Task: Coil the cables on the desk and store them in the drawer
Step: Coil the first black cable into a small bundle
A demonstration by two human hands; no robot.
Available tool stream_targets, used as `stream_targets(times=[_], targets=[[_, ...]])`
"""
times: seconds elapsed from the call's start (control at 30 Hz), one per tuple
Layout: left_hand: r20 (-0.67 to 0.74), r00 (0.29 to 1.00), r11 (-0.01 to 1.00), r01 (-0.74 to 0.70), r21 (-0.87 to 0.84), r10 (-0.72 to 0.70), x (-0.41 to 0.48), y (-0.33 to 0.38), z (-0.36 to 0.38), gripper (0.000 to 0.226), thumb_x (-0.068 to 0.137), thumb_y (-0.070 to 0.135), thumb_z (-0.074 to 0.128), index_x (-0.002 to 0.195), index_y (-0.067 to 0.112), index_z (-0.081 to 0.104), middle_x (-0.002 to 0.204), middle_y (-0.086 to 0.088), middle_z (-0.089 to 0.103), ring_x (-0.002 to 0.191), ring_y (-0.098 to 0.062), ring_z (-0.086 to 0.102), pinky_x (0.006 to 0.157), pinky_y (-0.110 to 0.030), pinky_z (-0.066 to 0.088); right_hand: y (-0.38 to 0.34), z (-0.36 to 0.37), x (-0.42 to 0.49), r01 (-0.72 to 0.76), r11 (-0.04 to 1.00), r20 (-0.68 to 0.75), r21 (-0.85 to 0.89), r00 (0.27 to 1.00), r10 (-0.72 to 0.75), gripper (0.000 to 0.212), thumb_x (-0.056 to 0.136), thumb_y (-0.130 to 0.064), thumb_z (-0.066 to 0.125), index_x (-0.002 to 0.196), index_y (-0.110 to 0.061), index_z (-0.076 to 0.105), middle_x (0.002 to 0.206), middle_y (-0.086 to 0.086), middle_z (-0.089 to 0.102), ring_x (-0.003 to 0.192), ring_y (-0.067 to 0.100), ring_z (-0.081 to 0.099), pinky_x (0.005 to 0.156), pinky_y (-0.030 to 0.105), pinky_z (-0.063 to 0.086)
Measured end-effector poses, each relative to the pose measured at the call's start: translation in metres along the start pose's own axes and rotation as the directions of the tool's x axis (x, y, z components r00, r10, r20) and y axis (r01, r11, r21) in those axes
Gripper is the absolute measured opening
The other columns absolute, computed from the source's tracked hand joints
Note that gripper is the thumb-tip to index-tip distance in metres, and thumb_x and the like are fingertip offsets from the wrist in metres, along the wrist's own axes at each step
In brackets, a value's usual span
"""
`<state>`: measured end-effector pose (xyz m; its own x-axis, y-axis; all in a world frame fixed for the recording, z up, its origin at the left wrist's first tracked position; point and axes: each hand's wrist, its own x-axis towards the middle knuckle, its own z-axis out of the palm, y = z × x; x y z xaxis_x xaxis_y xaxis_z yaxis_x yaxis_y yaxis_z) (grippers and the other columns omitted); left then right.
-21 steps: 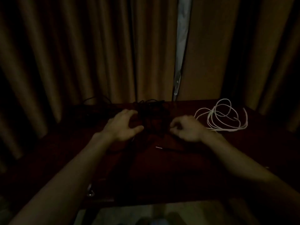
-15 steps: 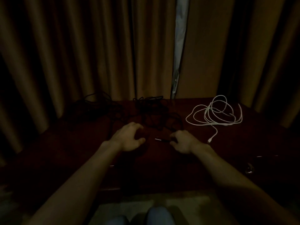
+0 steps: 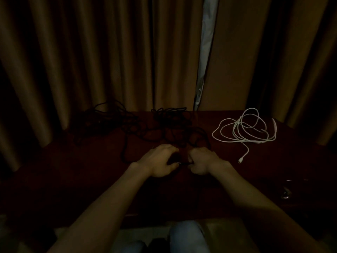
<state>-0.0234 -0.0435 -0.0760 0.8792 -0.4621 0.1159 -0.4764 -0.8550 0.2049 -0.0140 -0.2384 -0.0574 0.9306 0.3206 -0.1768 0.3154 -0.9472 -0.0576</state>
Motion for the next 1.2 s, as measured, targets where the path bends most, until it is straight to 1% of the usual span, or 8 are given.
stream_targets(times=[0.33,0.47,0.6,0.77,0.87,1.0,1.07,1.2], targets=[[-0.082,0.996,1.000,0.027,-0.006,-0.028,0.009,-0.024,0.015,0.021,0.111,0.032,0.040,0.110,0.018,0.056,0.099,0.005,0.052,0.092,-0.017,0.056,0.081,-0.036,0.047,-0.015,0.003,0.031,0.256,0.951,-0.230,0.173,0.949,-0.214,0.011,0.104,-0.022,0.049,0.110,-0.019,0.058,0.113,-0.001,0.059,0.112,0.022,0.055,0.098,0.046,0.047],[-0.236,0.949,0.952,0.140,-0.273,-0.207,-0.004,-0.049,0.004,0.029,0.112,0.039,0.034,0.087,0.027,0.046,0.074,0.001,0.059,0.061,-0.015,0.055,0.059,-0.037,0.043,-0.004,-0.003,0.043,0.312,0.929,-0.433,0.197,0.878,-0.203,0.029,0.106,-0.035,0.051,0.130,-0.021,0.059,0.127,-0.001,0.062,0.127,0.018,0.050,0.102,0.039,0.040],[-0.316,0.872,0.844,0.179,-0.506,-0.375,-0.009,-0.067,-0.004,0.041,0.112,0.039,0.036,0.084,0.019,0.057,0.073,-0.004,0.068,0.065,-0.016,0.064,0.063,-0.036,0.049,0.001,-0.002,0.057,0.393,0.686,-0.542,0.612,0.840,0.003,0.015,0.108,-0.027,0.050,0.111,-0.023,0.064,0.102,-0.007,0.070,0.090,0.009,0.065,0.076,0.031,0.050],[-0.212,0.881,0.778,0.234,-0.583,-0.424,0.002,-0.062,-0.006,0.039,0.110,0.023,0.040,0.089,0.018,0.072,0.083,0.004,0.073,0.080,-0.009,0.067,0.078,-0.028,0.051,-0.038,-0.003,0.071,0.574,0.517,-0.679,0.635,0.734,0.020,0.024,0.109,-0.024,0.048,0.091,-0.019,0.063,0.074,-0.012,0.059,0.066,0.001,0.054,0.063,0.021,0.042],[-0.222,0.835,0.609,0.161,-0.777,-0.504,0.014,-0.057,-0.008,0.033,0.110,0.015,0.032,0.108,0.018,0.065,0.078,-0.004,0.067,0.072,-0.015,0.064,0.073,-0.031,0.054,-0.062,-0.008,0.084,0.591,0.448,-0.678,0.671,0.734,0.049,0.024,0.109,-0.027,0.049,0.099,-0.017,0.068,0.078,-0.019,0.063,0.074,-0.001,0.061,0.067,0.015,0.045],[-0.051,0.788,0.150,0.052,-0.987,-0.613,0.031,-0.060,-0.012,0.033,0.111,0.025,0.034,0.114,0.013,0.065,0.081,-0.003,0.063,0.070,-0.016,0.059,0.064,-0.035,0.052,-0.090,-0.005,0.099,0.537,0.355,-0.590,0.765,0.806,0.053,0.030,0.109,-0.033,0.049,0.125,-0.018,0.069,0.094,-0.020,0.069,0.077,0.015,0.072,0.062,0.023,0.056],[-0.032,0.808,-0.008,-0.045,-0.999,-0.589,0.033,-0.068,-0.011,0.039,0.111,0.032,0.036,0.110,0.009,0.068,0.086,-0.005,0.066,0.079,-0.020,0.062,0.072,-0.037,0.050,-0.099,0.003,0.113,0.529,0.437,-0.592,0.727,0.806,0.010,0.037,0.108,-0.039,0.047,0.137,-0.024,0.065,0.103,-0.016,0.062,0.079,0.013,0.069,0.069,0.027,0.058],[-0.134,0.772,0.099,-0.092,-0.991,-0.621,0.033,-0.087,-0.002,0.047,0.108,0.047,0.041,0.112,0.012,0.071,0.107,0.000,0.075,0.104,-0.014,0.072,0.089,-0.030,0.053,-0.115,0.022,0.132,0.564,0.559,-0.581,0.608,0.796,-0.172,0.034,0.110,-0.024,0.046,0.140,-0.020,0.062,0.110,-0.005,0.043,0.092,0.000,0.050,0.082,0.010,0.047]])
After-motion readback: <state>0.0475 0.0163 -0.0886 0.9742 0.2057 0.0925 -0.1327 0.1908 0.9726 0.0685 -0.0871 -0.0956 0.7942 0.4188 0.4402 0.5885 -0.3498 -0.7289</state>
